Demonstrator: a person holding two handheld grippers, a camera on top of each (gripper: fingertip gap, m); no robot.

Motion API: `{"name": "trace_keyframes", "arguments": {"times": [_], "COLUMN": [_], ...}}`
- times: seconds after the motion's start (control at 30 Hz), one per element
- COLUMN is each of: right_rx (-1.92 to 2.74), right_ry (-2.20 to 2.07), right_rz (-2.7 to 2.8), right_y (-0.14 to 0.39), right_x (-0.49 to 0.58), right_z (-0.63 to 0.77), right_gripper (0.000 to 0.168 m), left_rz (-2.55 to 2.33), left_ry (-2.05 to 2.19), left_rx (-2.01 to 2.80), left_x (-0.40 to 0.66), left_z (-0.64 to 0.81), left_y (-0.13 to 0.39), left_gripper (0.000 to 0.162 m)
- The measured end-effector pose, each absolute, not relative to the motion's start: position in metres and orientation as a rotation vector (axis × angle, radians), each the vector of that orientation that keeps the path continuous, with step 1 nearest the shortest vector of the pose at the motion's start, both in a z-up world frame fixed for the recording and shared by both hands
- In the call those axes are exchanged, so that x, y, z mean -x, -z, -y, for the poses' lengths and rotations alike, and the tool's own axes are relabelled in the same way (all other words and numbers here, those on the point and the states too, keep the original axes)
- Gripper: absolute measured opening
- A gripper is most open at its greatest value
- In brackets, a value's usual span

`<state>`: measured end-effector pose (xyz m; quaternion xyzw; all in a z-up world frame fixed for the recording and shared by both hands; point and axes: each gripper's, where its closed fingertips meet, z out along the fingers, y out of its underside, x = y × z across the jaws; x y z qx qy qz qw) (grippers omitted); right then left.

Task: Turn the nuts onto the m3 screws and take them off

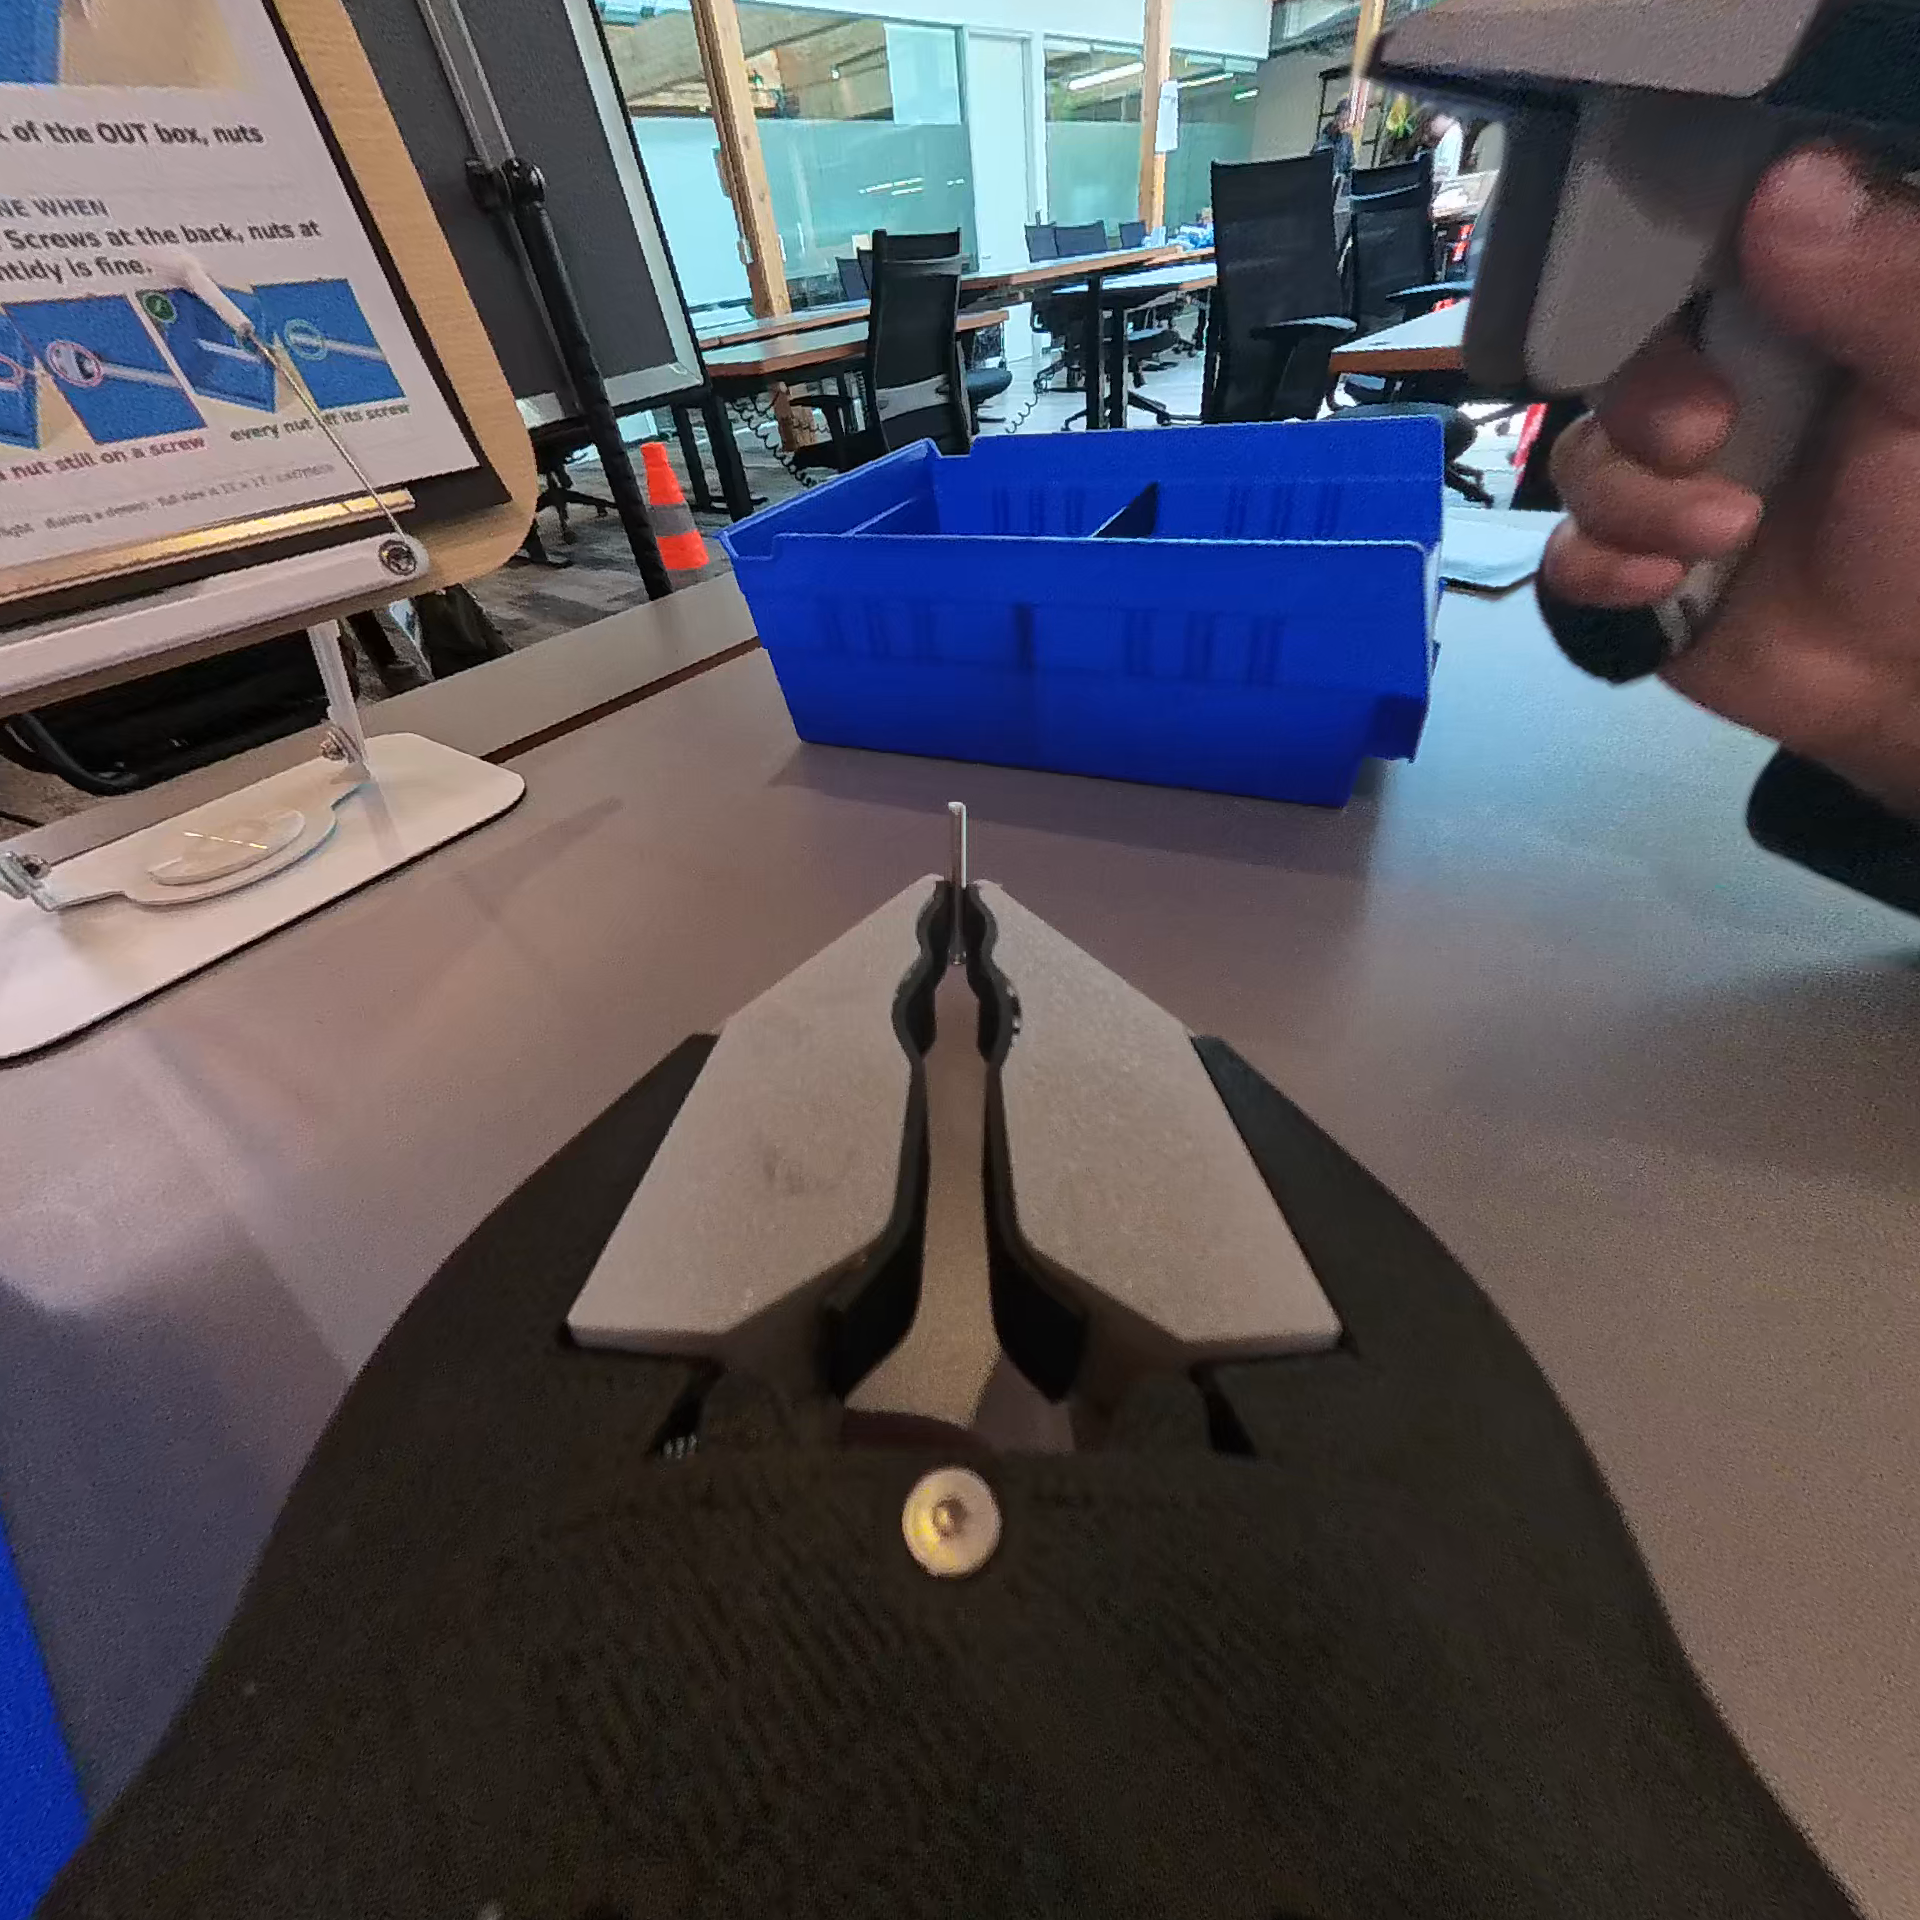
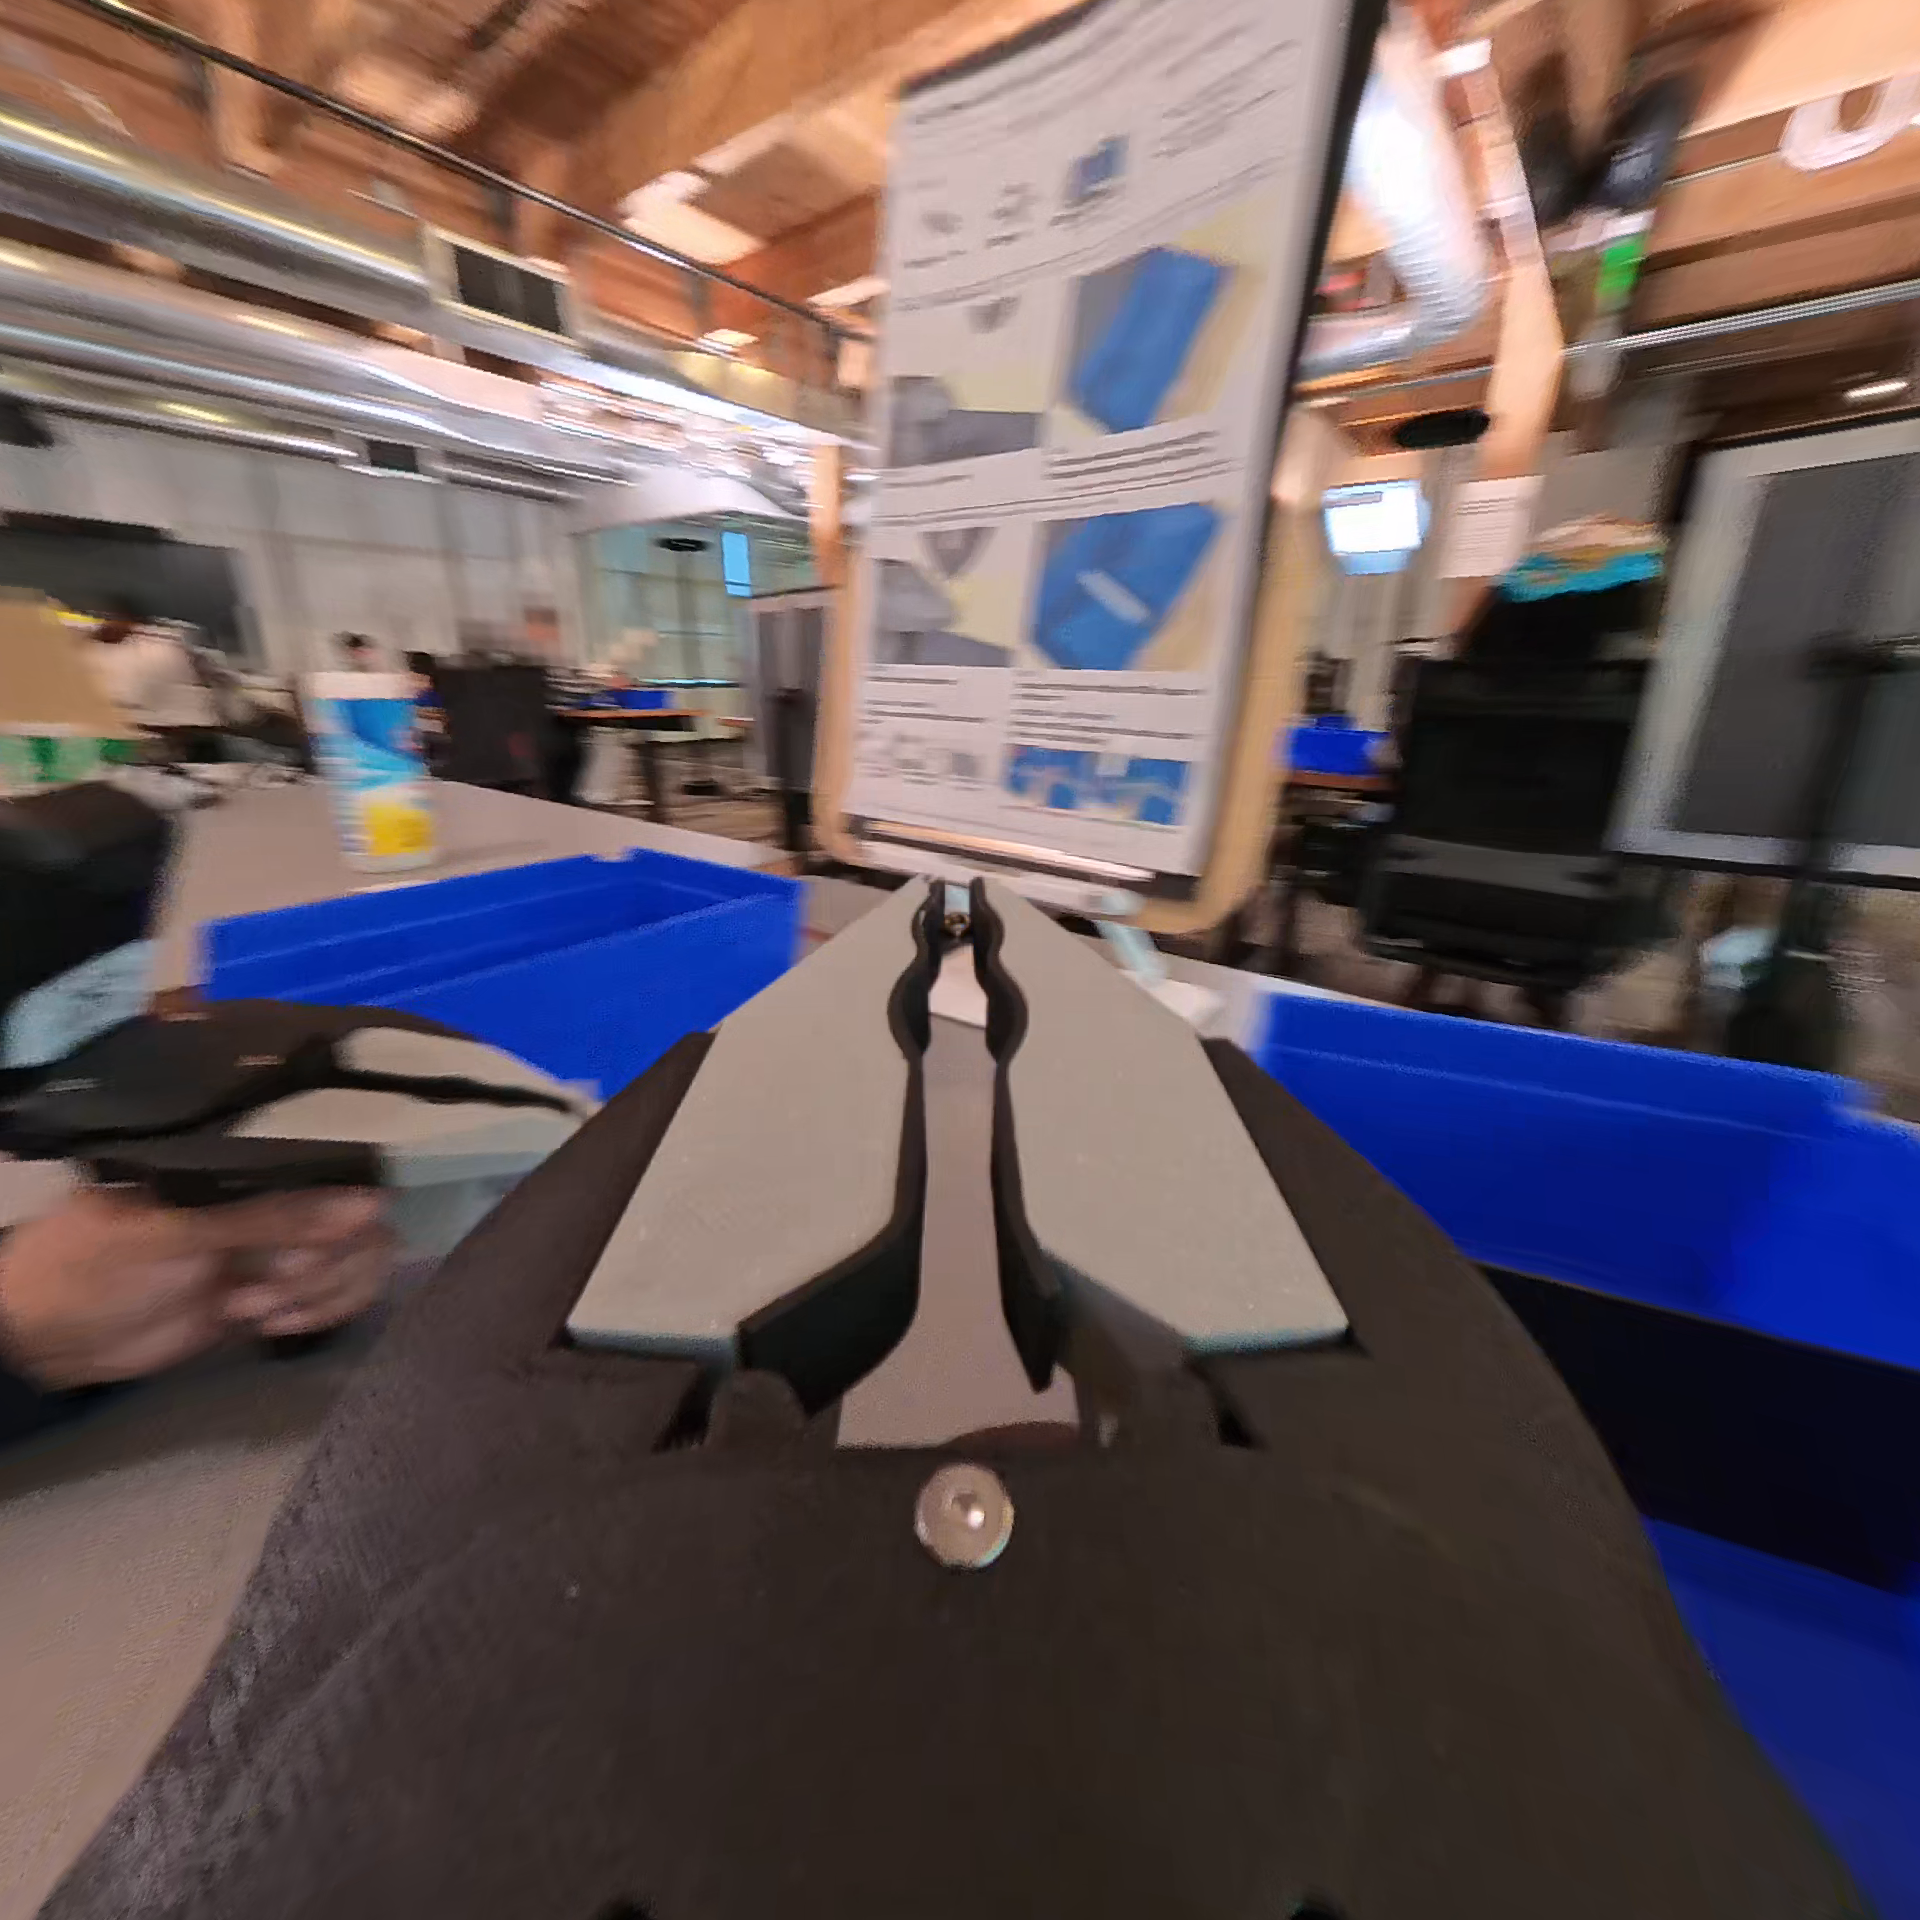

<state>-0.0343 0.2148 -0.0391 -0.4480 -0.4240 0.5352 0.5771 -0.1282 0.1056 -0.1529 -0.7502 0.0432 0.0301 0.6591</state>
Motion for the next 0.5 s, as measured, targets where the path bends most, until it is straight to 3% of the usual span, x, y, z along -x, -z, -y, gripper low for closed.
{"name": "trace_keyframes", "arguments": {"times": [0.2, 0.5], "right_rx": [1.339, 1.49], "right_ry": [-1.123, -0.912], "right_rz": [0.847, 0.911], "right_y": [0.08, 0.139], "right_x": [-0.014, -0.013], "right_z": [-0.331, -0.364], "right_gripper": [0.002, 0.002], "left_rz": [-0.111, -0.109], "left_ry": [-0.06, -0.076], "left_rx": [1.692, 1.695], "left_x": [0.125, 0.126], "left_z": [-0.105, -0.106], "left_y": [0.151, 0.153], "left_gripper": [0.0, 0.0]}}
